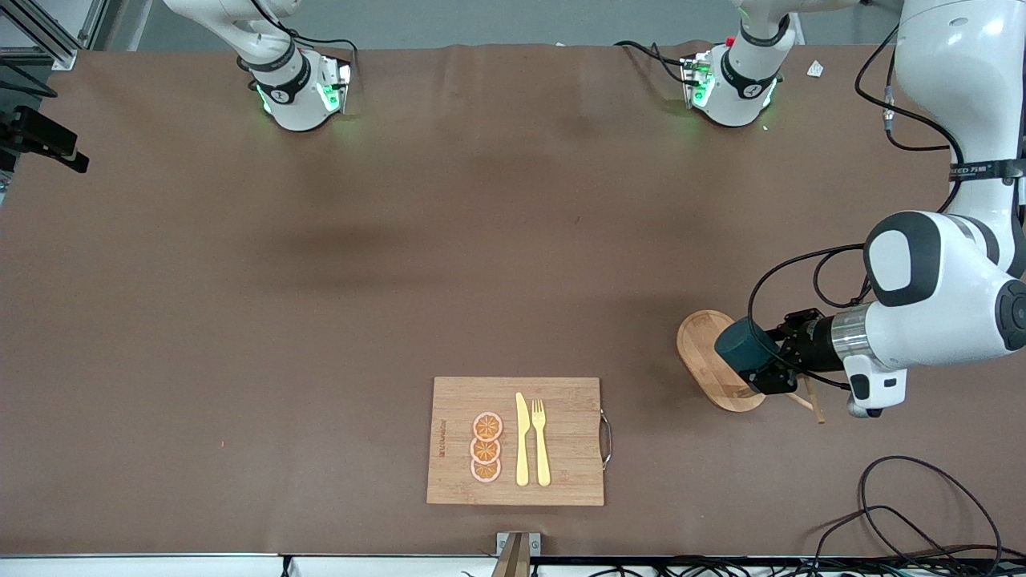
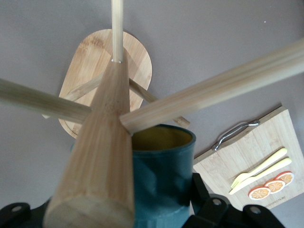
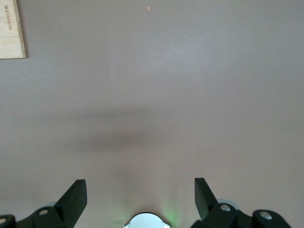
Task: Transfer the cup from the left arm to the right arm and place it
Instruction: 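Reach the left gripper to the teal mug on the wooden stand, then close the left gripper on the teal mug's body, then lift the teal mug off the stand peg with the left gripper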
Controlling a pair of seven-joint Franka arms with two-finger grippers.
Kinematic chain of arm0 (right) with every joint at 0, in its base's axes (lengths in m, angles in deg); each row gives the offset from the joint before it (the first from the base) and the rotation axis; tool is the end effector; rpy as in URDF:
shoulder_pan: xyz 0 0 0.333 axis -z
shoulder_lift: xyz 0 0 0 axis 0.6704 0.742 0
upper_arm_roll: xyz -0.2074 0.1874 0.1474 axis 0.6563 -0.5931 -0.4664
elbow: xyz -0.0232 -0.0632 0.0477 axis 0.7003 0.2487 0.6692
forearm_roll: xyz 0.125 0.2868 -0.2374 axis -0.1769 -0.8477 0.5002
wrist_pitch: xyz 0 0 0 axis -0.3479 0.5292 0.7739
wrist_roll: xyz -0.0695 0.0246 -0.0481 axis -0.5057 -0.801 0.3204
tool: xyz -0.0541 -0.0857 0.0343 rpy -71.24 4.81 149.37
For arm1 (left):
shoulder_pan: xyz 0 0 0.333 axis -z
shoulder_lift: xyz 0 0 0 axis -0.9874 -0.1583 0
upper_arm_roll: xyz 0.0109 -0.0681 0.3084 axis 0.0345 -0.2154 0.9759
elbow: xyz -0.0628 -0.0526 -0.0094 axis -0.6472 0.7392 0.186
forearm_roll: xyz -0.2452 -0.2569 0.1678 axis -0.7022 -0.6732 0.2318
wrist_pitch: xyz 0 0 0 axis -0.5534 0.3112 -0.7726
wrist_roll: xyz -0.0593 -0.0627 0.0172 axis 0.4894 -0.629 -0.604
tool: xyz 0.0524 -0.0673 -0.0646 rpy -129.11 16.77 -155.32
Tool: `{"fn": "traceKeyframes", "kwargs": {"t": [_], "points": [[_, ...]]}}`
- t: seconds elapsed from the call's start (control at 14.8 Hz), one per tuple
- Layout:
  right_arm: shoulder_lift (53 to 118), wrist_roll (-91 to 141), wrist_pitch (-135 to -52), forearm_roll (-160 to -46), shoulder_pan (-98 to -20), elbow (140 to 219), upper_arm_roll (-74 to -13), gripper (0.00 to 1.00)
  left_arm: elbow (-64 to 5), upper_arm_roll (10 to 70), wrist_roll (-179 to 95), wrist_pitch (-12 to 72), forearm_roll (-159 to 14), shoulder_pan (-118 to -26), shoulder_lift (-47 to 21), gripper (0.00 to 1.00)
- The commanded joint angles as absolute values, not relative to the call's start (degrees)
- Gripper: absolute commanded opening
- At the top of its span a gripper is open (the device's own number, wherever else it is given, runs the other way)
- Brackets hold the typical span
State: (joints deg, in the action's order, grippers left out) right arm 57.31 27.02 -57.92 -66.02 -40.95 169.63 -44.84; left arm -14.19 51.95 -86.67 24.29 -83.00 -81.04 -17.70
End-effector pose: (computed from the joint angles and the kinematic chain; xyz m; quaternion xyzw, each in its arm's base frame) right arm 0.5057 -0.0505 0.6671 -0.9992 0.0203 0.0337 0.0054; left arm 0.6926 -0.0876 0.3770 0.8789 0.4391 -0.1132 0.1481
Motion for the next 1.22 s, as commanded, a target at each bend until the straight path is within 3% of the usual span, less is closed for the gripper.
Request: {"fn": "traceKeyframes", "kwargs": {"t": [0.0, 1.15], "points": [[56.13, 26.89, -57.86, -65.44, -40.61, 170.56, -45.11, 1.00, -13.71, 51.94, -88.71, 22.54, -83.91, -81.33, -16.59, 0.67], [56.22, 26.98, -58.12, -65.35, -40.52, 170.65, -45.11, 1.00, -16.34, 48.07, -98.37, 16.73, -85.31, -81.33, -10.35, 0.68]]}}
